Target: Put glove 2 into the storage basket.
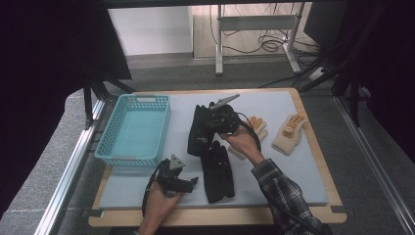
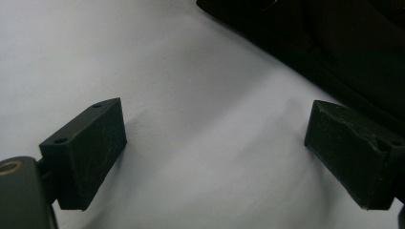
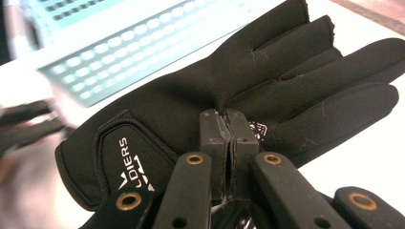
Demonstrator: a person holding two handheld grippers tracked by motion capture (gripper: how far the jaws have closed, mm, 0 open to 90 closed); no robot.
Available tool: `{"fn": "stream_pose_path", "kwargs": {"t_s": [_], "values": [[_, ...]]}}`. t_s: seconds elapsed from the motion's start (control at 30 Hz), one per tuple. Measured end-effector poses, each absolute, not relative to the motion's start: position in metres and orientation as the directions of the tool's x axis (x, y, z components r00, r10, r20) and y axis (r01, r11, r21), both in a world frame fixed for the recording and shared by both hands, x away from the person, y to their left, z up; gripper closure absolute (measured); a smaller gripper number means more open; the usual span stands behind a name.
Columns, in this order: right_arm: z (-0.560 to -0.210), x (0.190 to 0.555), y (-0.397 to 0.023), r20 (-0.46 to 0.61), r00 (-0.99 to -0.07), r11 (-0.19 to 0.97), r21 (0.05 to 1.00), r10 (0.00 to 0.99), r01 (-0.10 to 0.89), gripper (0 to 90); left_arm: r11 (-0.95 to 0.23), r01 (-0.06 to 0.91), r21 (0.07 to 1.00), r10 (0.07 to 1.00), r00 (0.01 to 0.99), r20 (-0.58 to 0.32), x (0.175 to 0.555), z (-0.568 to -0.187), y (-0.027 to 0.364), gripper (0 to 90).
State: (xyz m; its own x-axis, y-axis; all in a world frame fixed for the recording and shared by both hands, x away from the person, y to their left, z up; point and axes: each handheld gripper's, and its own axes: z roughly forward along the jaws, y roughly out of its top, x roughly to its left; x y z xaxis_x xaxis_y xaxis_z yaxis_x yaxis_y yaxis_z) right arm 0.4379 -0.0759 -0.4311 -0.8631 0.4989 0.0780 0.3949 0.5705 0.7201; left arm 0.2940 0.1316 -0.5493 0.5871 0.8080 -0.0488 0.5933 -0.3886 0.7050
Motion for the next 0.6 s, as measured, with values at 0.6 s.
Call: {"fn": "stream_pose_path", "kwargs": {"t_s": [0.6], "values": [[-0.437,0.366,-0.124,0.061,-0.954,0.754,0.598,0.295,0.272,86.5,-0.386,0.593,0.707,0.809,0.586,-0.050,0.294,-0.549,0.132,7.2]]}}
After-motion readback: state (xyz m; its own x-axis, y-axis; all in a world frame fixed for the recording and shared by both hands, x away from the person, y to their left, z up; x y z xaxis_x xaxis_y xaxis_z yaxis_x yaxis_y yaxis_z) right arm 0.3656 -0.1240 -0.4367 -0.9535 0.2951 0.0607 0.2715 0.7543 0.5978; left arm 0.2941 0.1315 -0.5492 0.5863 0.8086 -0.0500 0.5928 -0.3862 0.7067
